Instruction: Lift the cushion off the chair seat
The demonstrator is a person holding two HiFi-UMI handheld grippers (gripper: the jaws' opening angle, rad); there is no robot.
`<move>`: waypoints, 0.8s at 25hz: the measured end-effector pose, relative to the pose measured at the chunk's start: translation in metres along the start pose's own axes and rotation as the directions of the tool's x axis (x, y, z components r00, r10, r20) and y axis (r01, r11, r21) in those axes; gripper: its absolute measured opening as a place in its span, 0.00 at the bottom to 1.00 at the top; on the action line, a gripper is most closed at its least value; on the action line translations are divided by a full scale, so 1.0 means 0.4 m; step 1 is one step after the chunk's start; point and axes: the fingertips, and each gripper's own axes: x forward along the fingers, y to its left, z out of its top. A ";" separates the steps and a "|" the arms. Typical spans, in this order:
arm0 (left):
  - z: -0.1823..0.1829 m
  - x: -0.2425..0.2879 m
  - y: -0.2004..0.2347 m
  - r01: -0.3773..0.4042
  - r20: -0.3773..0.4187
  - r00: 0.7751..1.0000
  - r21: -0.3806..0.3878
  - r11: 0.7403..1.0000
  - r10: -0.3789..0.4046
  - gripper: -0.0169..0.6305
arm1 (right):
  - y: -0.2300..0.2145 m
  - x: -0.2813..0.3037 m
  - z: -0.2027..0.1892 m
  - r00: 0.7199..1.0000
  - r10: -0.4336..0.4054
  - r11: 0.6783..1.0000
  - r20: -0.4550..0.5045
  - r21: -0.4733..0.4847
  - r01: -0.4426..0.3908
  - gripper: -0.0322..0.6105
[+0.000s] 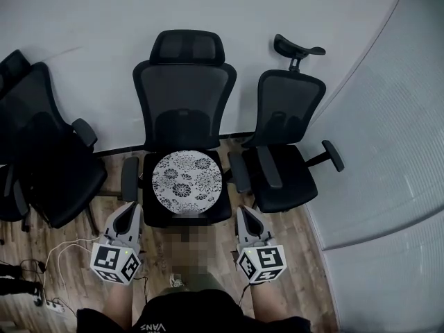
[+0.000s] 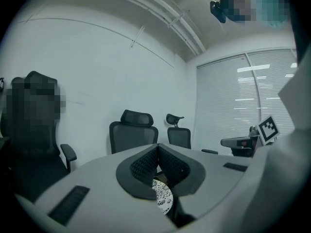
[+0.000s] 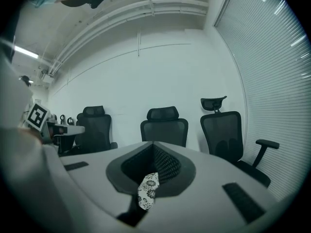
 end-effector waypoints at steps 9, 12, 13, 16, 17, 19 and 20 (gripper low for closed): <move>0.031 0.129 0.013 -0.035 0.025 0.999 -0.007 0.999 0.036 0.04 | -0.084 0.123 0.043 0.999 0.039 0.999 0.016 -0.014 -0.038 0.08; 0.045 0.178 0.016 -0.056 0.037 0.998 -0.007 0.998 0.056 0.04 | -0.114 0.172 0.062 0.998 0.063 0.998 0.018 -0.023 -0.062 0.08; 0.046 0.191 0.014 -0.064 0.038 0.997 -0.009 0.998 0.064 0.04 | -0.125 0.187 0.066 0.997 0.072 0.997 0.018 -0.024 -0.071 0.08; 0.046 0.227 0.004 -0.085 0.039 0.996 -0.011 0.996 0.085 0.04 | -0.153 0.224 0.073 0.995 0.102 0.994 0.019 -0.031 -0.101 0.08; 0.045 0.236 0.001 -0.091 0.040 0.995 -0.010 0.996 0.091 0.04 | -0.160 0.234 0.074 0.994 0.112 0.993 0.020 -0.033 -0.111 0.08; 0.041 0.249 -0.004 -0.101 0.043 0.994 -0.011 0.995 0.101 0.04 | -0.168 0.253 0.072 0.991 0.130 0.991 0.019 -0.036 -0.130 0.08; 0.039 0.255 -0.005 -0.106 0.043 0.993 -0.012 0.994 0.107 0.04 | -0.170 0.262 0.072 0.990 0.139 0.990 0.017 -0.036 -0.138 0.08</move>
